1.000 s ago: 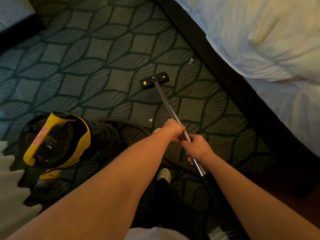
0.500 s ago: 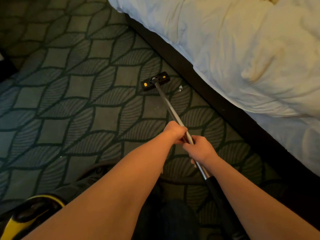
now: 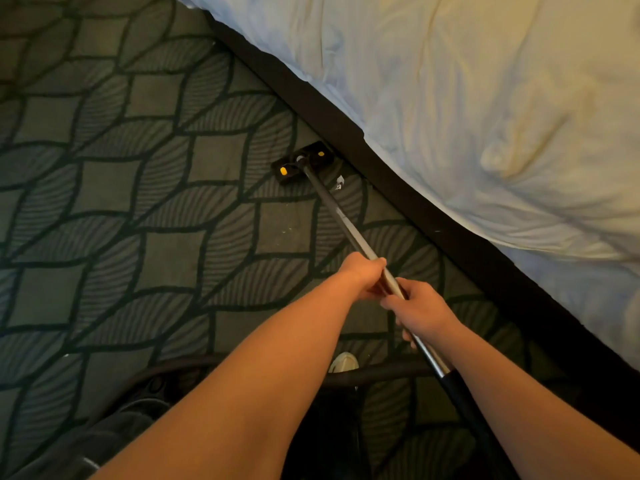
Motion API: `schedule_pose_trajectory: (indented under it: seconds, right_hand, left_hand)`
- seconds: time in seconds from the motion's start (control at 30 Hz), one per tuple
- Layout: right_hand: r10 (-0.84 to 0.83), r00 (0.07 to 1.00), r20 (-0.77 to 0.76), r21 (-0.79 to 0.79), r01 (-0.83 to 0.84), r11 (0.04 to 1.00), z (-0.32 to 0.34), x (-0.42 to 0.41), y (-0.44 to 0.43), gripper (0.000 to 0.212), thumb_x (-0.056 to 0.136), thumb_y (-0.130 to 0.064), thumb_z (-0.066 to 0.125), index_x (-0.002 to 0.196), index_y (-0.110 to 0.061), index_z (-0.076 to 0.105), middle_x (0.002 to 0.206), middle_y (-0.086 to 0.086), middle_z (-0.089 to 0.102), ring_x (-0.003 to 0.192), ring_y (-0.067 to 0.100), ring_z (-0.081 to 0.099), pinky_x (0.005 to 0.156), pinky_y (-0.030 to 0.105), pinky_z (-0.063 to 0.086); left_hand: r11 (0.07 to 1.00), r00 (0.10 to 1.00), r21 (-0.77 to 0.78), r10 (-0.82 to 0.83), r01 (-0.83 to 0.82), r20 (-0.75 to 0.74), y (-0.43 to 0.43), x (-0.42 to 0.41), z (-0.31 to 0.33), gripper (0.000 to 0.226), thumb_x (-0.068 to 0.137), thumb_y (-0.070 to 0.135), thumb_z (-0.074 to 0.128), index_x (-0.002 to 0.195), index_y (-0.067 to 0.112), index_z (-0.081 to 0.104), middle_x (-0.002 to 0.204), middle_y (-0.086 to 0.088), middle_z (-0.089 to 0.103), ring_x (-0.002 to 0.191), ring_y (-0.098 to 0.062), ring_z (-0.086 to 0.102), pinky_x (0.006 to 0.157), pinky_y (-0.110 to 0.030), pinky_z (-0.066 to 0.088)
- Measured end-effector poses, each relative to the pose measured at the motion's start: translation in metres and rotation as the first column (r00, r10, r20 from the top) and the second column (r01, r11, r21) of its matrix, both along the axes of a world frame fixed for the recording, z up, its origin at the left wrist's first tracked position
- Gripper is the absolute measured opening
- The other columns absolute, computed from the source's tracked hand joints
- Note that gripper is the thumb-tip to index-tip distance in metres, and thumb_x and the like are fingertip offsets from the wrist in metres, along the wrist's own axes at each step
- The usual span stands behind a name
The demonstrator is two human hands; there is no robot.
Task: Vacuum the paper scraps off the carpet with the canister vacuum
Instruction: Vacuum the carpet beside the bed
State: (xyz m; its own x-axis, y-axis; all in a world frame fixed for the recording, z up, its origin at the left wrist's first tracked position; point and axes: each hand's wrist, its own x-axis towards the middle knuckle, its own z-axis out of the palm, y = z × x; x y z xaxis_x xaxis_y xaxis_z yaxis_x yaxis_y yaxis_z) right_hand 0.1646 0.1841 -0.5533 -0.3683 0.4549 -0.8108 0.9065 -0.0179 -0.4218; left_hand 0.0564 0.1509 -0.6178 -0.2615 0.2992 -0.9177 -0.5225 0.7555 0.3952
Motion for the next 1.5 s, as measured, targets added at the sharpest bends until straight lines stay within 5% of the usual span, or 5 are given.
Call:
schedule_pose_trajectory:
  seconds: [0.6,0.8,1.07,1.27,1.5]
  right_hand:
    - [-0.129,0.990,0.051,-0.052,0.132,0.990,0.022,0.041,-0.019,0.008,0.095,-0.022,0.056,0.097,-0.018,0.063,0.072,0.007,0.061,0.055,0.020,0.060,0.056,0.033,0.053]
    - [-0.172,0.983,0.068,-0.054,0.175,0.983,0.029,0.051,-0.044,0.007,0.097,-0.021,0.055,0.098,-0.017,0.061,0.071,0.007,0.060,0.053,0.018,0.059,0.051,0.030,0.049]
    - [-0.239,0.969,0.068,-0.093,0.245,0.965,0.032,0.057,-0.080,0.009,0.097,-0.020,0.054,0.091,-0.016,0.059,0.068,0.006,0.057,0.055,0.018,0.055,0.052,0.030,0.047]
    - [-0.295,0.948,0.119,-0.183,0.313,0.932,0.037,0.059,-0.116,0.017,0.098,-0.026,0.051,0.106,-0.011,0.055,0.072,0.008,0.056,0.053,0.018,0.055,0.047,0.028,0.047]
    - [-0.288,0.918,0.272,-0.319,0.369,0.873,0.040,0.075,-0.168,0.019,0.101,-0.027,0.049,0.091,-0.012,0.044,0.070,0.009,0.056,0.052,0.017,0.056,0.048,0.028,0.050]
  left_hand:
    - [0.991,0.990,-0.030,-0.131,0.133,0.043,-0.008,0.050,0.018,0.039,0.098,0.026,0.054,0.129,0.003,0.050,0.120,-0.020,0.064,0.106,-0.033,0.065,0.088,-0.044,0.057]
    - [0.982,0.979,-0.021,-0.185,0.188,0.090,-0.029,0.057,0.025,0.034,0.100,0.025,0.052,0.127,0.004,0.050,0.118,-0.019,0.063,0.094,-0.028,0.065,0.059,-0.032,0.055]
    - [0.947,0.947,-0.048,-0.316,0.319,0.050,-0.060,0.064,0.027,0.035,0.099,0.029,0.053,0.122,0.004,0.054,0.111,-0.018,0.067,0.091,-0.028,0.069,0.071,-0.035,0.059]
    - [0.913,0.917,-0.078,-0.397,0.400,0.049,-0.088,0.066,0.036,0.031,0.098,0.024,0.054,0.115,-0.001,0.057,0.100,-0.018,0.068,0.087,-0.028,0.068,0.056,-0.030,0.055]
    - [0.789,0.800,-0.130,-0.591,0.600,0.101,-0.132,0.080,0.045,0.035,0.100,0.027,0.050,0.119,-0.002,0.056,0.115,-0.021,0.067,0.095,-0.028,0.069,0.066,-0.032,0.056]
